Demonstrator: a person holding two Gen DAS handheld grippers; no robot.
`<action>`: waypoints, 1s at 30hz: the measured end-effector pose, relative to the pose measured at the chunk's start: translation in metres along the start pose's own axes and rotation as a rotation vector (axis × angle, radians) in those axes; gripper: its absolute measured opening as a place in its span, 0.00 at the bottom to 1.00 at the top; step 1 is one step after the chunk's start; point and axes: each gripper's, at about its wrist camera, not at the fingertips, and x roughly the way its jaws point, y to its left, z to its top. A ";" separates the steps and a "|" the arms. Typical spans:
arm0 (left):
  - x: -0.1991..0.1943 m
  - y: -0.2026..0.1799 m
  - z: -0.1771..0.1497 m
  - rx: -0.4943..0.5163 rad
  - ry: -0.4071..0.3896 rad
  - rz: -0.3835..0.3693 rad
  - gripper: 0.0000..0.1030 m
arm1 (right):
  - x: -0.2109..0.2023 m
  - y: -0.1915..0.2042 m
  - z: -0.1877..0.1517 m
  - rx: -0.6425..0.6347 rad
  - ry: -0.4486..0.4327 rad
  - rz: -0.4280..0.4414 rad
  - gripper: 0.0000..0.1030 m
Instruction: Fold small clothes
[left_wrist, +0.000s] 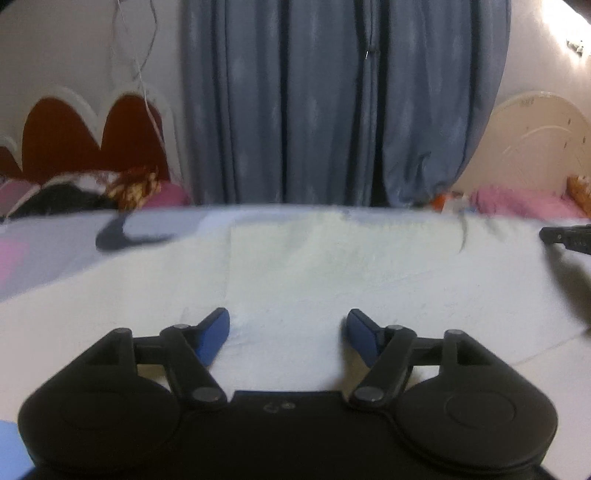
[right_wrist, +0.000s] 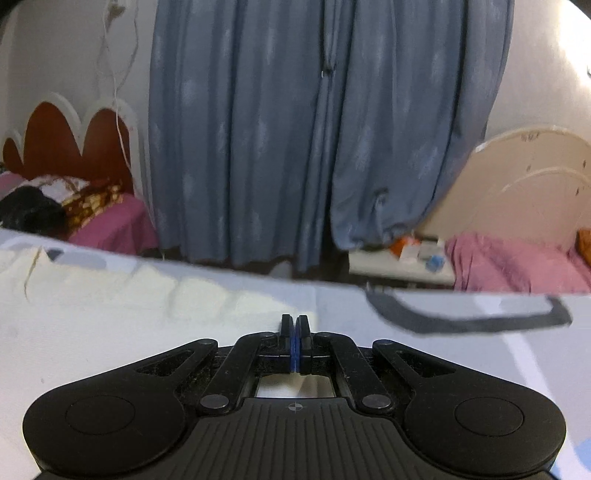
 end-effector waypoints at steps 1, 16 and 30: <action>0.000 0.002 0.002 -0.014 0.002 -0.003 0.69 | 0.009 -0.001 -0.002 -0.004 0.050 -0.001 0.00; -0.040 -0.015 -0.014 0.033 -0.024 0.039 0.72 | -0.077 0.029 -0.041 0.089 0.067 0.065 0.00; -0.123 0.200 -0.083 -0.579 -0.066 0.208 0.60 | -0.137 0.070 -0.053 0.175 0.029 0.175 0.00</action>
